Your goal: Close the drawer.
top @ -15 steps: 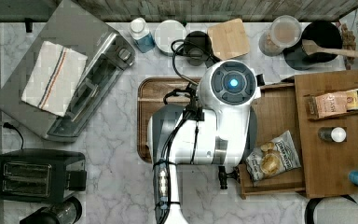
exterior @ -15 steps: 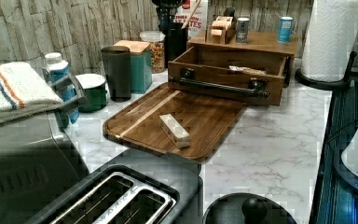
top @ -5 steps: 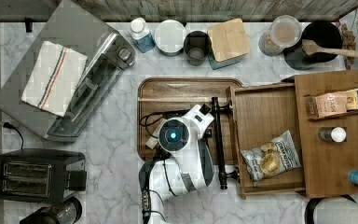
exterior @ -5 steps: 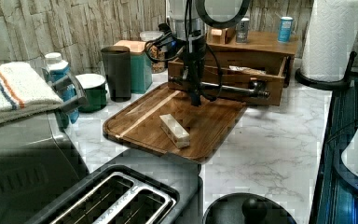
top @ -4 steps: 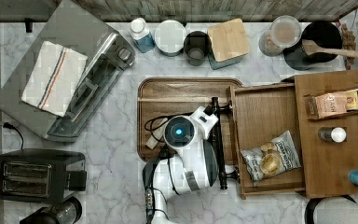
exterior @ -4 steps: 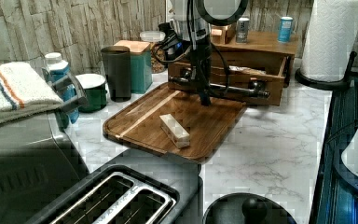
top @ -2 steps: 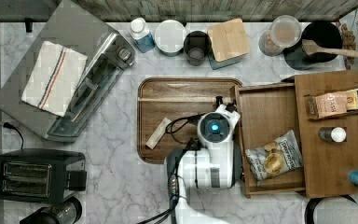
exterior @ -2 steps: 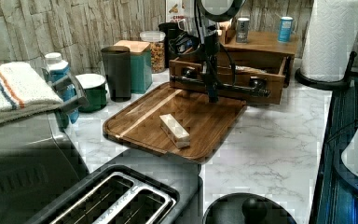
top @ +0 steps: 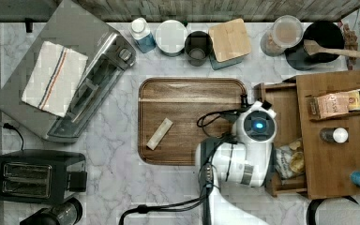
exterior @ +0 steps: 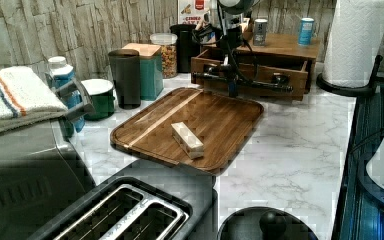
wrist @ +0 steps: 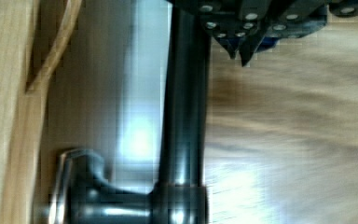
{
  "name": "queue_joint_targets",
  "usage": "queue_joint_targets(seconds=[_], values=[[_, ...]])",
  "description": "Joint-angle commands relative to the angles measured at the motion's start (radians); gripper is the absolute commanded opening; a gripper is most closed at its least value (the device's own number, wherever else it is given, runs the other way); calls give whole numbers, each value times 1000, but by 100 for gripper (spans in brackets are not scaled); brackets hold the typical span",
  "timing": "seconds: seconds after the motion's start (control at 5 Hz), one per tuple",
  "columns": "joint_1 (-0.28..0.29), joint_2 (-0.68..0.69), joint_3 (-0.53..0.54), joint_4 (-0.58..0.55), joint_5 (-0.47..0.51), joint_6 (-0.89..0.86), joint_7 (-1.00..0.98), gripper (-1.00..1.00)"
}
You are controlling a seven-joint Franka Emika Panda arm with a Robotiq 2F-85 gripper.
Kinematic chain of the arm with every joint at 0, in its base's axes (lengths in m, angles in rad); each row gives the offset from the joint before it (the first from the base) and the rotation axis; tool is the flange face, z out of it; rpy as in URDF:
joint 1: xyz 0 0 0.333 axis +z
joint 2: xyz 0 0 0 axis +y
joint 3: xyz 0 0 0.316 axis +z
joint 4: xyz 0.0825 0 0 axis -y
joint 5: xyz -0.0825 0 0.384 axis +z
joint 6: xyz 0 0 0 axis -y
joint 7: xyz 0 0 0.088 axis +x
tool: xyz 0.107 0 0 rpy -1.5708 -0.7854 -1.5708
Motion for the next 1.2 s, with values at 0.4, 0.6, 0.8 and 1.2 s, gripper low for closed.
queue_joint_targets(seconds=[0.4, 0.6, 0.8, 1.2], values=[[-273, 110, -105, 390, -47, 93, -289, -100], [-249, 112, -131, 390, -34, 94, -297, -100], [-247, 112, -132, 390, -34, 94, -297, -100], [-216, 114, -165, 390, -17, 96, -309, -100]])
